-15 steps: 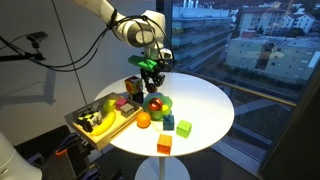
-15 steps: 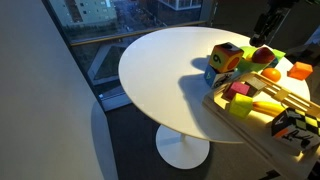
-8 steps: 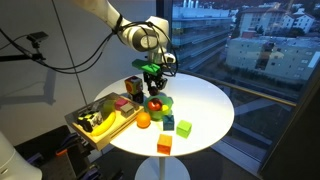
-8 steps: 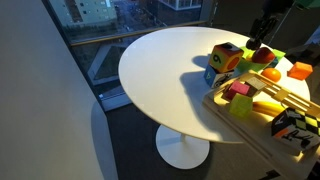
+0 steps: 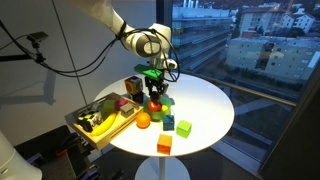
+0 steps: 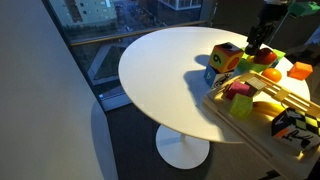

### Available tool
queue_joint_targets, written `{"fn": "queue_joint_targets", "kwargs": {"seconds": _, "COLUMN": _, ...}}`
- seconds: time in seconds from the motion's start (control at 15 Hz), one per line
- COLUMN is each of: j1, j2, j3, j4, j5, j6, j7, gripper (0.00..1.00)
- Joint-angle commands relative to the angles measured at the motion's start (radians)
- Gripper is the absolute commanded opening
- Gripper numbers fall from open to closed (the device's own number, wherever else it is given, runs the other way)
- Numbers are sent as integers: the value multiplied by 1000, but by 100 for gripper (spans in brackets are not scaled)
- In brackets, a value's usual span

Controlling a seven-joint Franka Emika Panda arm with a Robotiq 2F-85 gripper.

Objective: Pick up the brown toy from the table and put it in the green bowl

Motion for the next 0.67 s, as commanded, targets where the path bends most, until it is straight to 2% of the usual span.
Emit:
{"fn": "queue_joint_targets", "kwargs": {"seconds": 0.0, "j1": -4, "j2": 31, "j3": 2, "j4": 36, "j5": -34, "j6": -30, "j7": 36, "gripper": 44}}
{"fn": "queue_joint_targets", "kwargs": {"seconds": 0.07, "j1": -5, "j2": 33, "j3": 2, "j4": 37, "j5": -35, "j6": -30, "j7": 36, "gripper": 76}}
{"fn": "queue_joint_targets", "kwargs": {"seconds": 0.27, "j1": -5, "j2": 33, "j3": 2, "j4": 31, "j5": -38, "j6": -31, "j7": 38, "gripper": 97}}
{"fn": "queue_joint_targets", "kwargs": {"seconds": 0.33, "j1": -5, "j2": 31, "j3": 2, "j4": 30, "j5": -39, "j6": -33, "j7": 39, "gripper": 100}}
{"fn": "queue_joint_targets", "kwargs": {"seconds": 0.6, "j1": -3, "j2": 10, "j3": 3, "j4": 18, "j5": -41, "j6": -37, "j7": 51, "gripper": 100}}
